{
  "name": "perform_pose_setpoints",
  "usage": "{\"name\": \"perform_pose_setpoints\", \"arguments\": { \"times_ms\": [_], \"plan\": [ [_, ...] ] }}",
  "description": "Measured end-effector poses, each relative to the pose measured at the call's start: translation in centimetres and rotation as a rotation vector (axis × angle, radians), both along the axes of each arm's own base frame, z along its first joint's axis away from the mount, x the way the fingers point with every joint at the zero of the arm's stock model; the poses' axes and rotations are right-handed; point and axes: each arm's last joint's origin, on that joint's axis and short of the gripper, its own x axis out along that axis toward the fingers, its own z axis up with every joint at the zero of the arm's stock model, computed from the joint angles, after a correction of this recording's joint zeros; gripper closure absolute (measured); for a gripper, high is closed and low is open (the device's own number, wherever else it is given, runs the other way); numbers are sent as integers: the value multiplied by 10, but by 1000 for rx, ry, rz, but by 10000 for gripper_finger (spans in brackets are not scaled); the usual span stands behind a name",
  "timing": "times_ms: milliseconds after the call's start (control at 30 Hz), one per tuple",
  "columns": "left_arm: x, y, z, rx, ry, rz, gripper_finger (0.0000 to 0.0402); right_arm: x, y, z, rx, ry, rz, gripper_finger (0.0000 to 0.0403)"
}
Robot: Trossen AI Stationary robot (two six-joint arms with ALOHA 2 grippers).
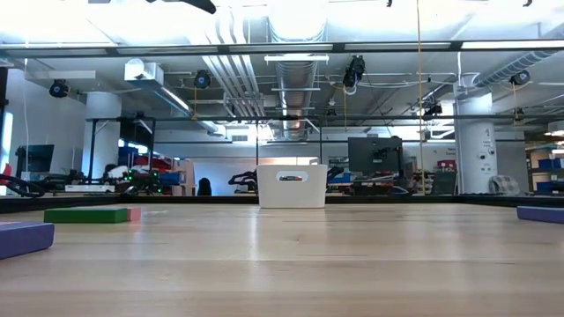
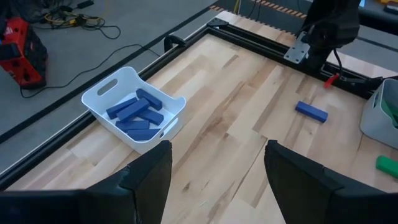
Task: Sort blocks
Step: Put the green block into the gray bin
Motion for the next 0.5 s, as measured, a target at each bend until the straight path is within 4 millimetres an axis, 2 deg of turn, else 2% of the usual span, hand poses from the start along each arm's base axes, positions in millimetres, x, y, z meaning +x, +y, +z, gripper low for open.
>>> {"name": "perform_pose_setpoints", "arguments": {
  "times_ms": [233, 500],
  "plan": [
    [0, 1, 0, 0, 0, 3, 171, -37, 30, -3, 46, 77, -15, 59],
    [0, 1, 0, -1, -2, 4, 171, -52, 61, -18, 57, 126, -2, 59]
  ]
}}
